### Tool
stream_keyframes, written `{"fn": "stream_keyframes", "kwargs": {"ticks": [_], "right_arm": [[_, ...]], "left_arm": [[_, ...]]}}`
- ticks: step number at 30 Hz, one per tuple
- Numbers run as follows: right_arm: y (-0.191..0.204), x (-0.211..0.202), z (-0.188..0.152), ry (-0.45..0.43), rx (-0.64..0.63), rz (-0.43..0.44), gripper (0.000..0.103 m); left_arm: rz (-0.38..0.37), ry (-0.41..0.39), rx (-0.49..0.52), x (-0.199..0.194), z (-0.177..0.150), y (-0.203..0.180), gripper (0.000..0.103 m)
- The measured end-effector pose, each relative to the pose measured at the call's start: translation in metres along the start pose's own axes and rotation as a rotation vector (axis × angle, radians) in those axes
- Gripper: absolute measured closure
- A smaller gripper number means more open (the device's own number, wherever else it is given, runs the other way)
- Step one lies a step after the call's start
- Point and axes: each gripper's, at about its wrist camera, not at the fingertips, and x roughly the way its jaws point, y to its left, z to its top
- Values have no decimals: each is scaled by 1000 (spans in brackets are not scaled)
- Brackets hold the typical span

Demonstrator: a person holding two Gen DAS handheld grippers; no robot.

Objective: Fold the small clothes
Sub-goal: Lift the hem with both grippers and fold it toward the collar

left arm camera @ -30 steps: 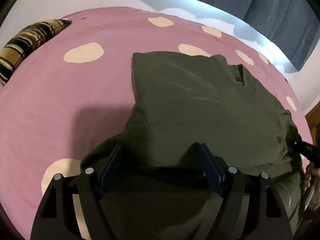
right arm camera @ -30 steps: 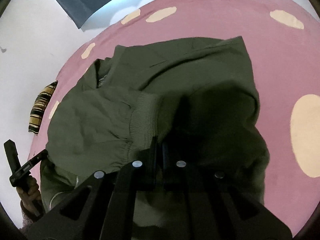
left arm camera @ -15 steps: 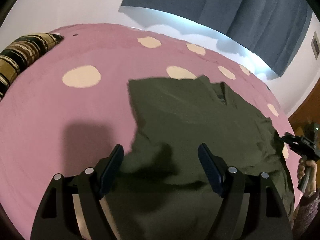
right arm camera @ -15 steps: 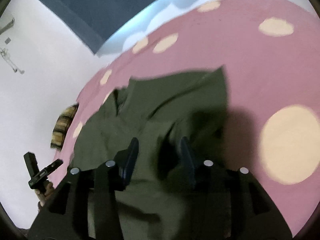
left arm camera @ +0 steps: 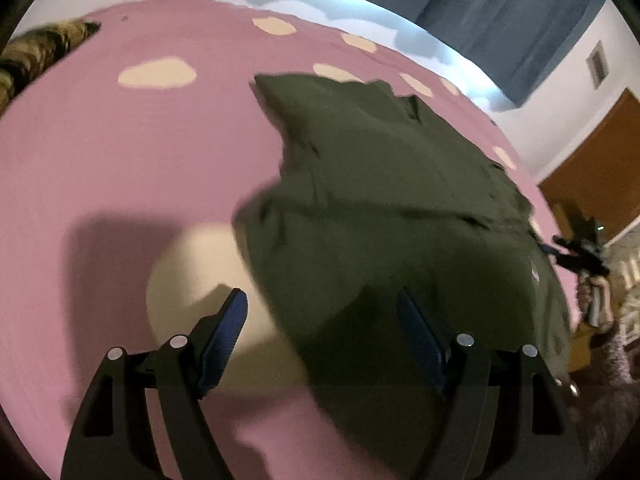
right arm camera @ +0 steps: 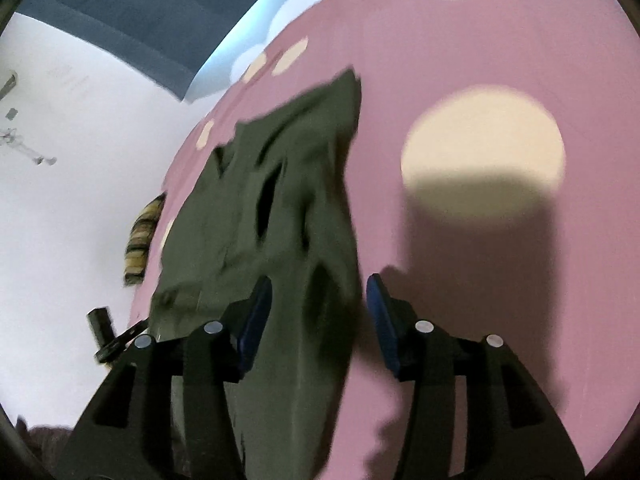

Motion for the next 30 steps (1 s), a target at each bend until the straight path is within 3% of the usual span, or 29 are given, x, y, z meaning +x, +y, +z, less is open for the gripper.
{"fn": "stream_keyframes", "kwargs": {"ticks": [5,9,13,15,20,21,23,25,30], "right_arm": [[2,-17,-56,91,-6,54,48],[14,-20,-88,151,-50,102,43],[29,-11,-105,219,-98,182,40],[37,-5,-111,251,-140,204,37],[48,0,-123,296,-181,273,35],[52,3,-122,305,-196,270,37],[56,6,-125,319,-212,259,50],[59,14,-126,339,-213,232,73],[55,11,-129,321,-193,235,82]], "left_arm": [[-140,36,-38,-16,-38,-5,27],[-233,80,-11,-17,-57,-25,27],[-292,128,35,-6,-70,-45,27],[-303,116,51,-2,-71,-53,24],[-368,152,17,6,-70,-62,28],[-337,146,36,6,-71,-66,32],[-291,142,56,5,-72,-68,43],[-275,152,33,7,-69,-65,56],[-263,158,70,0,-67,-72,73]]}}
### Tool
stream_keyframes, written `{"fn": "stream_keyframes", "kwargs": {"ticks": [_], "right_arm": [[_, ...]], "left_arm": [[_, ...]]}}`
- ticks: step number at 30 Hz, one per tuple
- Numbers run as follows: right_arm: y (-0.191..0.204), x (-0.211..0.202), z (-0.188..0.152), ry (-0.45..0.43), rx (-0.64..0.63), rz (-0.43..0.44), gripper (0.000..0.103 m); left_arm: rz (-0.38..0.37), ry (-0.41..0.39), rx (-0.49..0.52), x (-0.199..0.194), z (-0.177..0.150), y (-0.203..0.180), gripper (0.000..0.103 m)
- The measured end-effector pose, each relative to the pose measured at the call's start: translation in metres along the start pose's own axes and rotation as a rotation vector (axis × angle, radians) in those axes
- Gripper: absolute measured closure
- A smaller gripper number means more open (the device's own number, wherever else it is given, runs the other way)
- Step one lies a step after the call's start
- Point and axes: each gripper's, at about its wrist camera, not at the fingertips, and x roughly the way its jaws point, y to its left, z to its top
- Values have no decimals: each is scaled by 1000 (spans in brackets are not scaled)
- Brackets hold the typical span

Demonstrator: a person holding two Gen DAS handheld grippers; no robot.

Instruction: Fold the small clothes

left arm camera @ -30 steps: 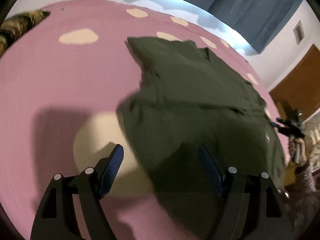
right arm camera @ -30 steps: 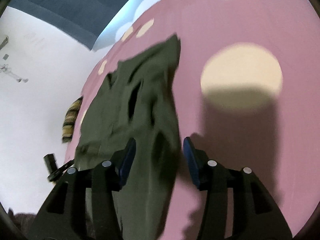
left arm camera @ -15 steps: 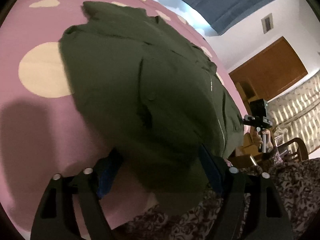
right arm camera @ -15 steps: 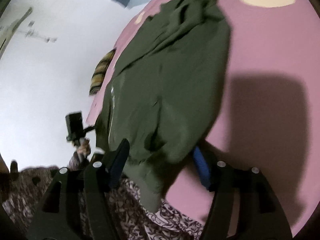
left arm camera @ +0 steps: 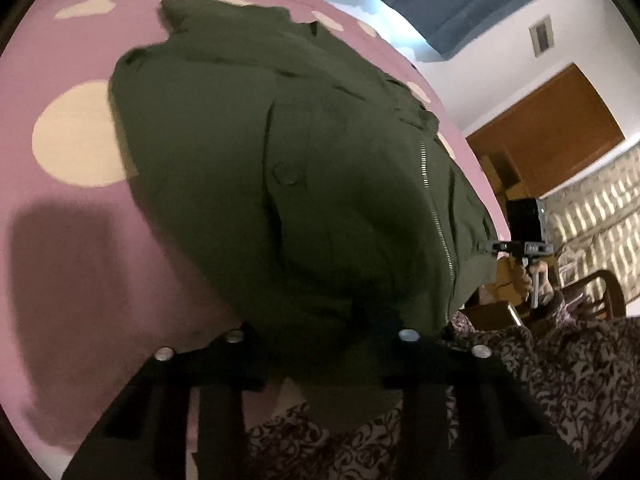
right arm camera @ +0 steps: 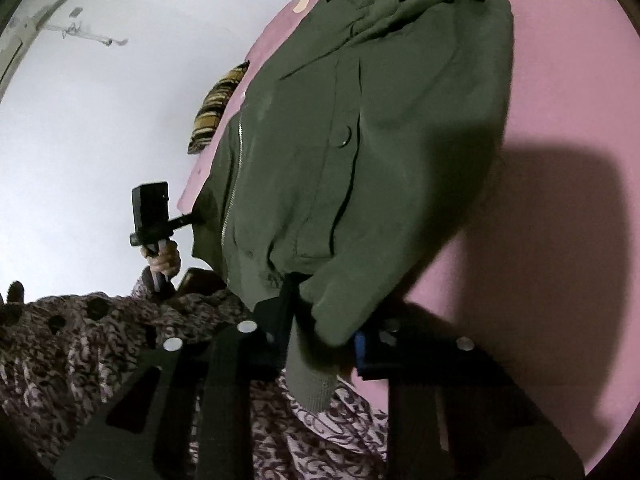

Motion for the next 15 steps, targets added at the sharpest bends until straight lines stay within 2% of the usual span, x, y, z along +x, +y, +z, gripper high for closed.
{"fn": "stream_keyframes", "kwargs": {"ticks": [3,4,8,12,15], "right_arm": [[0,-13,1,-62,26,99,85],[-1,-17,1,-76,29,122,86],[10,-36,15,-201,39,266,87],[18,-49,48,-304,38,375,87],[12,-52,86,-357,56,424,87]], "left_arm": [[-59,-26,5,-8,8,-3,82],[-98,-45,-3,-13,8,-2,87],[-289,-151,-109,-32,29,5,88],[-374,-269,-165,-46,63,7,89],[-403,-343,-216,-49,97,15,89]]}}
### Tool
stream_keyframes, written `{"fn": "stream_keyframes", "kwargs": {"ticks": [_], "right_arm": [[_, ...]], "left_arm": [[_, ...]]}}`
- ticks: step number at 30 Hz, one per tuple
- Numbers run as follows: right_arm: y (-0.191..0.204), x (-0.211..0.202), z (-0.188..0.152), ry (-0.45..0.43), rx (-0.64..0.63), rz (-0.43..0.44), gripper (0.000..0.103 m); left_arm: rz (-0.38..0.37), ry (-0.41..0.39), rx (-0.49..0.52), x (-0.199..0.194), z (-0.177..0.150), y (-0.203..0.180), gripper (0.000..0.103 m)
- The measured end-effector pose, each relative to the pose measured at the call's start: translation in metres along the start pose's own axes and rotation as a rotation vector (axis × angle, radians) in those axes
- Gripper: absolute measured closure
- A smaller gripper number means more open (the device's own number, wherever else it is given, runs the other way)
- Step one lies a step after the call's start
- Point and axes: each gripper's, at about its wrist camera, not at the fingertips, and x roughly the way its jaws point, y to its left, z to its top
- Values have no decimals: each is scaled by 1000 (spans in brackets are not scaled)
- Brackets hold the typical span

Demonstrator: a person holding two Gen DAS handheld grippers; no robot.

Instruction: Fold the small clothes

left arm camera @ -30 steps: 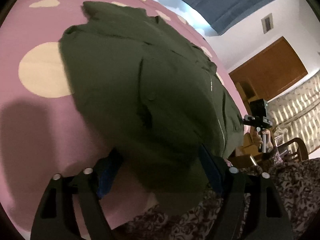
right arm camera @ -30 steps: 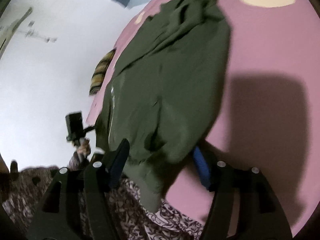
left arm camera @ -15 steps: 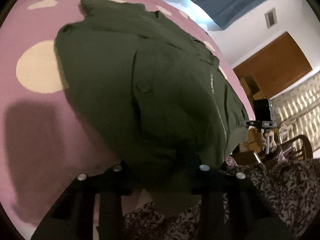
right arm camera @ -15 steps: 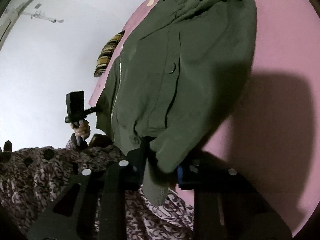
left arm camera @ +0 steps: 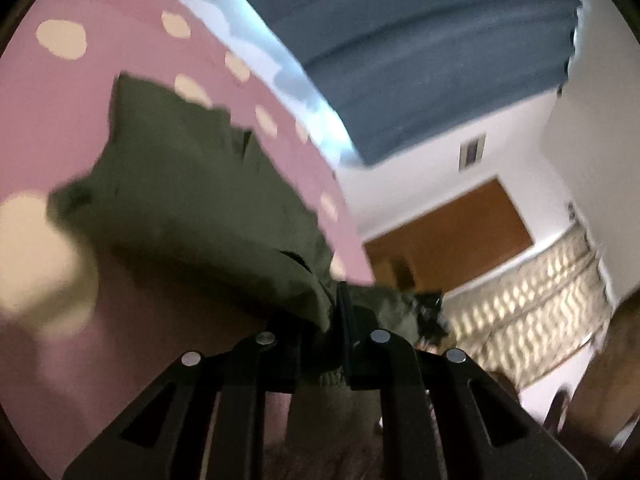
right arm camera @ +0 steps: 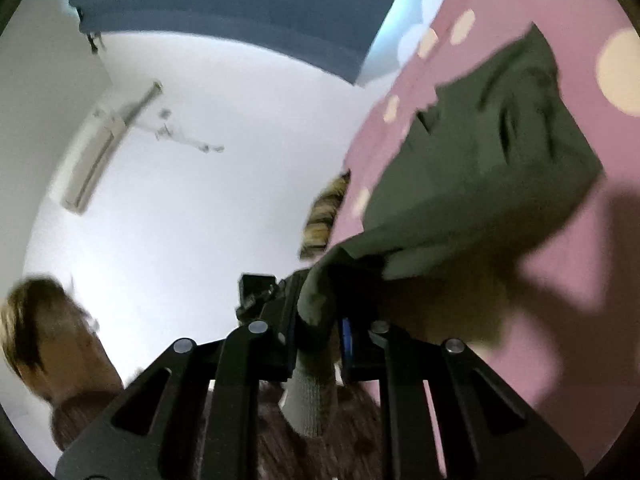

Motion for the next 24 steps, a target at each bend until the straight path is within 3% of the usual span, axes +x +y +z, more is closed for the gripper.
{"fn": "stream_keyframes", "kwargs": {"ticks": [7,11,15,17,19,22,24], "right_arm": [[-49,48,95,-97,110,5,87],[-91,64,136,-137,201,-20,87],[-134,75,157,-178,312,-98,79],[-153,74,164,-186,356,-122,74],[-161,74,167,-188,376,-93,63],[-159,62,169,-214,360,-14,44],[-155,52,171,-234,329,-9,40]], "left_arm": [[55,-105,-94,40,83,51,89],[134,-93,-140,68,114,84,89],[232,-46,-150,87,133,102,88],[231,-28,-170,86,139,109,86],[183,-44,-209,76,144,116,83],[89,-127,-254,46,145,121,75],[99,-175,-246,26,144,120,73]]}}
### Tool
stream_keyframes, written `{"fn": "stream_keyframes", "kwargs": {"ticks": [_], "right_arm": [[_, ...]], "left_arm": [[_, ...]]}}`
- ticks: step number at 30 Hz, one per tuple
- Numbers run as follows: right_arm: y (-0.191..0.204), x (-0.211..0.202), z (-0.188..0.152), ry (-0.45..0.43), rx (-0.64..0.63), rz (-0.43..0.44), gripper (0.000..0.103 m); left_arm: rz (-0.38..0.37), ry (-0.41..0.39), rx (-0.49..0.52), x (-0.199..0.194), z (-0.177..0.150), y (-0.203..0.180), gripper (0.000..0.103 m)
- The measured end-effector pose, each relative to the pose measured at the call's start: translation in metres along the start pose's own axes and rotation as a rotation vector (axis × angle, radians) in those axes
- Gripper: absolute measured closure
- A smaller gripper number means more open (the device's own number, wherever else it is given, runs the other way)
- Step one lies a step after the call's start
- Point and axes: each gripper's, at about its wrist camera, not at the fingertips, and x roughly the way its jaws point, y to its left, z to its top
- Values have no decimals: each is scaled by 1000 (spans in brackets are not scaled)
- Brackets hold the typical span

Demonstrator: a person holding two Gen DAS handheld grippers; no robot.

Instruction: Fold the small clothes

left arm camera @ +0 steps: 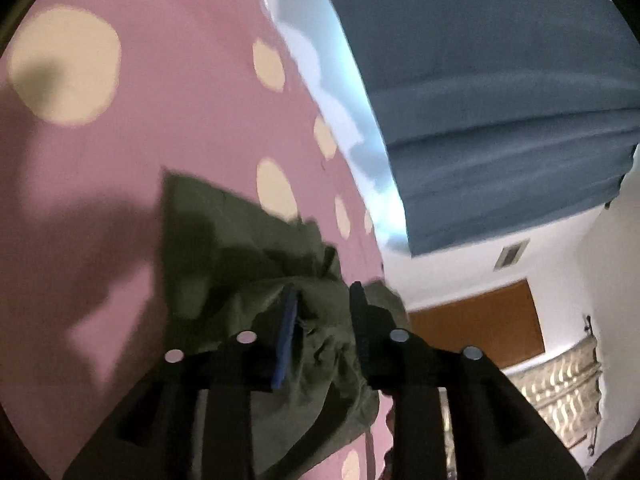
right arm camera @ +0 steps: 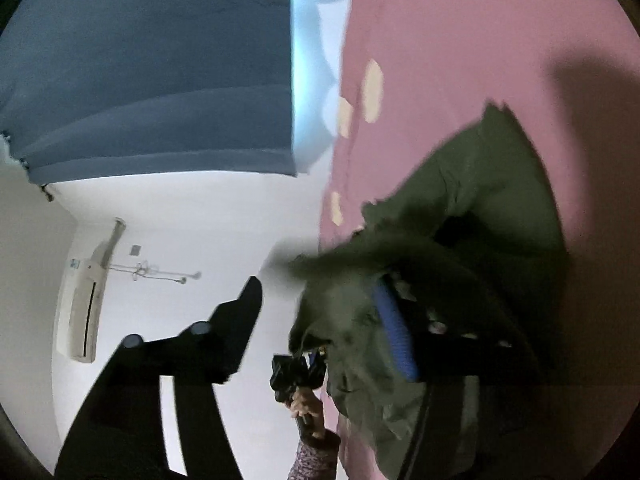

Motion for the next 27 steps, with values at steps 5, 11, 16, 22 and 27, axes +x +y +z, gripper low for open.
{"fn": "stream_keyframes", "kwargs": {"ticks": [5,11,16,22,27], "right_arm": [[41,6,1,32,-287,-259,36],[63,53,6,172,-587,-574,36],[59,82,17,260,-685,-677,36],[53,106,24,304,-728,-692,54],[60,105,17,273,-741,-734,89]], "left_arm": [[193,6,230,-3,8,-20,71],[387,154,633,52,-2,-58,56],[479,266,807,115,-4,-71,55],[622,320,935,156,-11,-72,76],[659,230,948,149,-8,-82,97]]}}
